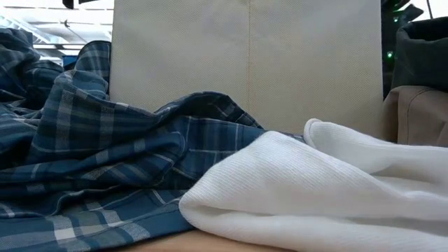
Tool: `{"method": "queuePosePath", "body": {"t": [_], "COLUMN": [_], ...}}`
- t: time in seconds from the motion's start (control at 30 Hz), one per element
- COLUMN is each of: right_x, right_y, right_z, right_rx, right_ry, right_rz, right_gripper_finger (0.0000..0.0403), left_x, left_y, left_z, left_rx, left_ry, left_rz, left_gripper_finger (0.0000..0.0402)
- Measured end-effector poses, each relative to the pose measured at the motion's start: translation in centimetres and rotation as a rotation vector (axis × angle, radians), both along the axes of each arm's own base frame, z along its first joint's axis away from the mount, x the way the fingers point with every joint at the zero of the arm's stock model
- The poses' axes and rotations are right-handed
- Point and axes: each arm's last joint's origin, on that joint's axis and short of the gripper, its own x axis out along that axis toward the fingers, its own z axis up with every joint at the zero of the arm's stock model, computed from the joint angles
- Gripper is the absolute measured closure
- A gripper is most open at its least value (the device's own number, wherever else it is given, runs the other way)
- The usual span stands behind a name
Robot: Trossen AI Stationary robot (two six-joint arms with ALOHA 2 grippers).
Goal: Sort clothes
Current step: Put the top white sock into the laundry organizer
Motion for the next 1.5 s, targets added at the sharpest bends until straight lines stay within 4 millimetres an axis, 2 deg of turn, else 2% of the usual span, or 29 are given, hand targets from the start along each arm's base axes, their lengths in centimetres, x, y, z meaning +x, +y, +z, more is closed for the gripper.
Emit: {"method": "queuePosePath", "body": {"t": [0.3,0.43,0.57,0.77,1.0,1.1,1.2,1.3,1.5], "right_x": [0.6,0.6,0.6,0.5,0.3,0.5,0.8,1.0,0.4], "right_y": [0.1,0.1,0.1,0.2,0.3,0.3,0.2,0.3,0.7], "right_z": [-0.4,-0.4,-0.4,-0.4,-0.2,1.3,3.9,7.1,15.1], "right_rx": [0.079,0.075,0.076,0.105,0.14,0.134,0.114,0.111,0.027], "right_ry": [-0.02,-0.023,-0.018,-0.017,0.003,-0.01,-0.083,-0.2,-0.492], "right_rz": [0.029,0.029,0.029,0.04,0.048,0.026,0.015,0.02,0.069], "right_gripper_finger": [0.0164,0.0181,0.0236,0.038,0.0401,0.0402,0.0402,0.0402,0.0403], "left_x": [0.0,0.0,0.0,0.0,0.0,0.0,0.0,0.0,0.0], "left_y": [0.0,0.0,0.0,0.0,0.0,0.0,0.0,0.0,0.0], "left_z": [0.0,0.1,0.0,0.0,0.0,0.0,0.0,0.0,0.0], "left_rx": [-0.002,-0.002,-0.001,-0.001,-0.001,-0.001,-0.001,0.0,0.0], "left_ry": [-0.004,-0.004,-0.004,-0.004,-0.004,-0.003,-0.003,-0.003,-0.003], "left_rz": [-0.004,-0.005,-0.005,-0.005,-0.005,-0.005,-0.005,-0.005,-0.005], "left_gripper_finger": [0.0269,0.0269,0.0269,0.0269,0.0269,0.0269,0.0269,0.0269,0.0269]}}
